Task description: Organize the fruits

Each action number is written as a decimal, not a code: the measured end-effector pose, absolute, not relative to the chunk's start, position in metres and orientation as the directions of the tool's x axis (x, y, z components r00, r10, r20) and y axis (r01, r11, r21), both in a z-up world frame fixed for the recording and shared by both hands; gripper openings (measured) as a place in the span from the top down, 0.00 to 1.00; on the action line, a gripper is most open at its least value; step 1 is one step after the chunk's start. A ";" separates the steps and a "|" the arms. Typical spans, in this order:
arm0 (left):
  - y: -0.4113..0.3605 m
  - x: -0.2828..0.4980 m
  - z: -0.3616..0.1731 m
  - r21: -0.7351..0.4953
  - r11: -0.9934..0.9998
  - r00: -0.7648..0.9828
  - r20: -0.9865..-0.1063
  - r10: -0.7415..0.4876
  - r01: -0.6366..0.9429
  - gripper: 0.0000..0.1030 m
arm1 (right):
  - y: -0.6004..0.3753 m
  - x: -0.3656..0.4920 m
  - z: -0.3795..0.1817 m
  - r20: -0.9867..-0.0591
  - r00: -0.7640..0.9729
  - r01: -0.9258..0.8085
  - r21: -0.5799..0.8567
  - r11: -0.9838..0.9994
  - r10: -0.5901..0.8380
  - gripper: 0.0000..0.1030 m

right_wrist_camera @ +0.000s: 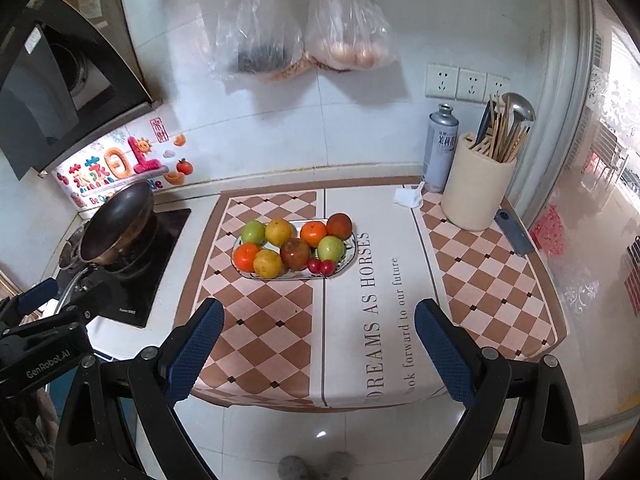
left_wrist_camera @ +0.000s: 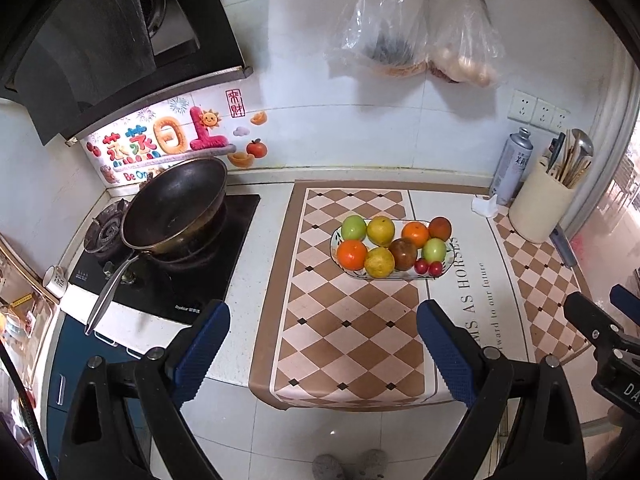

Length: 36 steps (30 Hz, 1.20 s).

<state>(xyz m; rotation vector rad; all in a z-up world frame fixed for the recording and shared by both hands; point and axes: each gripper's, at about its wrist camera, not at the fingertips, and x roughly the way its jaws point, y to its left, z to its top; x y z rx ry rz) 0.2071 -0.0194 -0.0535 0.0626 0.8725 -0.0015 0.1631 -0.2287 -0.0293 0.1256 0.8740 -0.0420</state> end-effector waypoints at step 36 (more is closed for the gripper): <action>-0.022 0.235 -0.067 0.046 0.998 0.624 -0.781 0.007 0.046 0.07 | -0.220 0.200 -0.044 -0.789 0.614 0.083 0.062 0.995 -0.002 0.05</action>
